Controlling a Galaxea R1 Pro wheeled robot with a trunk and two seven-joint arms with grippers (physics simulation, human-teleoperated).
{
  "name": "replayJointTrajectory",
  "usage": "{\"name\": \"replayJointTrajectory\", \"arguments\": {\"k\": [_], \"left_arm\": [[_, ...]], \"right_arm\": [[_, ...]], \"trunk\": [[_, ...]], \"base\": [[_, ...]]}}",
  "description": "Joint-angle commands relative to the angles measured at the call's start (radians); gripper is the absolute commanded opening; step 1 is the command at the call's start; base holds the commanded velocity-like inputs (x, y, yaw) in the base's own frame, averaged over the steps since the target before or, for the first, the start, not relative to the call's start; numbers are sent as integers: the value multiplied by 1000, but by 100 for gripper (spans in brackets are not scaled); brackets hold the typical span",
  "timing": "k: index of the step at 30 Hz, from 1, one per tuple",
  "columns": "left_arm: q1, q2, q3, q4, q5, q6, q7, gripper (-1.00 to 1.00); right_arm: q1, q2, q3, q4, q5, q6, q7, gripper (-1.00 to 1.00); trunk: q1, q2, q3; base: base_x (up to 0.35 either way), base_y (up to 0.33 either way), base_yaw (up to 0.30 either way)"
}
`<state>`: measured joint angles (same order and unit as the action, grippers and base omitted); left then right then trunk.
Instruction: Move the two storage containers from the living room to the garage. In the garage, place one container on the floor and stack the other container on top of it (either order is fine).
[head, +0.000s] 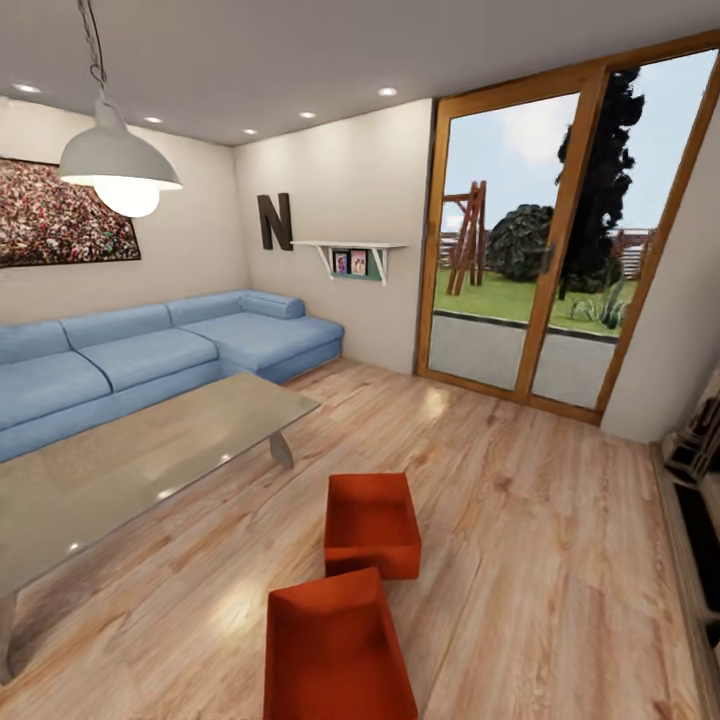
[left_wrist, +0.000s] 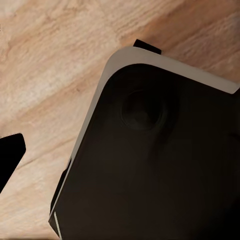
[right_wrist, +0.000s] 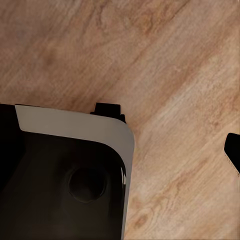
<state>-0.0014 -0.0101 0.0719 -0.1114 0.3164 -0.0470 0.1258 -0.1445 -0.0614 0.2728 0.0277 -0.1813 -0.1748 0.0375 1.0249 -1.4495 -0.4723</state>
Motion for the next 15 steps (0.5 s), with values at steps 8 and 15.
{"name": "replayJointTrajectory", "arguments": {"k": [8,15], "left_arm": [[0,0,6,0,-1,-2,1,100],[0,1,6,1,-2,-2,1,100]], "right_arm": [[-1,0,6,3,-10,-6,4,100],[-1,0,5,3,-12,-6,5,100]], "trunk": [[0,0,-1],[0,0,-1]], "base": [[162,0,265],[298,0,40]]}}
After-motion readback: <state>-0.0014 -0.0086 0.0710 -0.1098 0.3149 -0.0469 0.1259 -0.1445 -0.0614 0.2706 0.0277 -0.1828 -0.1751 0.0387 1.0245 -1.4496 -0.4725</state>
